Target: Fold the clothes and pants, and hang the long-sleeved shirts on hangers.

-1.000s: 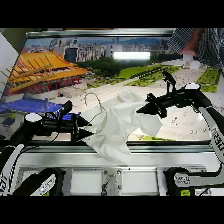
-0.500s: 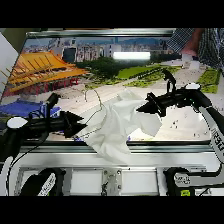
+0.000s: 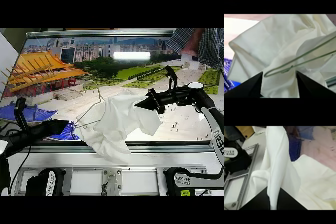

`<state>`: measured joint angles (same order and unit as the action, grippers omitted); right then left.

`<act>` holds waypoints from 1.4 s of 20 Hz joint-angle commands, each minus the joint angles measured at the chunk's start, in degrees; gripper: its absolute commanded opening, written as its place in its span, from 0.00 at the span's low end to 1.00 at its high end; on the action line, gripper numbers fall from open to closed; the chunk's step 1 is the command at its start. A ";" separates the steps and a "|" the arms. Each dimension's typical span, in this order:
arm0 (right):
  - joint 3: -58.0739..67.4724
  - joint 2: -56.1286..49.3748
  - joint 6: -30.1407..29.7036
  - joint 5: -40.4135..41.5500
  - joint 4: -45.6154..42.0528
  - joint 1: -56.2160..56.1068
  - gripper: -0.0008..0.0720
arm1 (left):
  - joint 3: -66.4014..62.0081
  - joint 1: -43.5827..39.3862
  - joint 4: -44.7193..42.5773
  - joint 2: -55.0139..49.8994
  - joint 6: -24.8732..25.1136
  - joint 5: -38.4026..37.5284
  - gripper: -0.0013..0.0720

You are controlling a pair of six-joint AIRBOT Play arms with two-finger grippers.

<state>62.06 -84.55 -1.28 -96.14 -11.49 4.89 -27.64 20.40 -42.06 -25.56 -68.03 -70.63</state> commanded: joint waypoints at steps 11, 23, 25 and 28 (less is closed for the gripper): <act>0.07 0.98 0.00 4.22 1.25 0.02 0.03 | 11.43 -36.30 -7.65 4.85 -48.85 27.67 0.69; 0.07 0.96 -0.02 4.22 1.22 0.02 0.03 | -9.92 -43.17 -15.21 -25.14 -47.63 20.85 0.70; 0.07 0.96 -0.02 4.22 1.22 0.02 0.03 | -11.45 -43.28 -14.67 -27.54 -46.77 19.26 0.70; 0.07 0.96 -0.02 4.24 1.22 0.02 0.04 | -13.35 -46.38 -14.97 -28.15 -45.72 19.96 0.70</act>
<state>62.06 -83.61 -1.30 -91.90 -10.26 4.91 -38.92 -24.05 -56.82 -51.88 -115.00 -49.34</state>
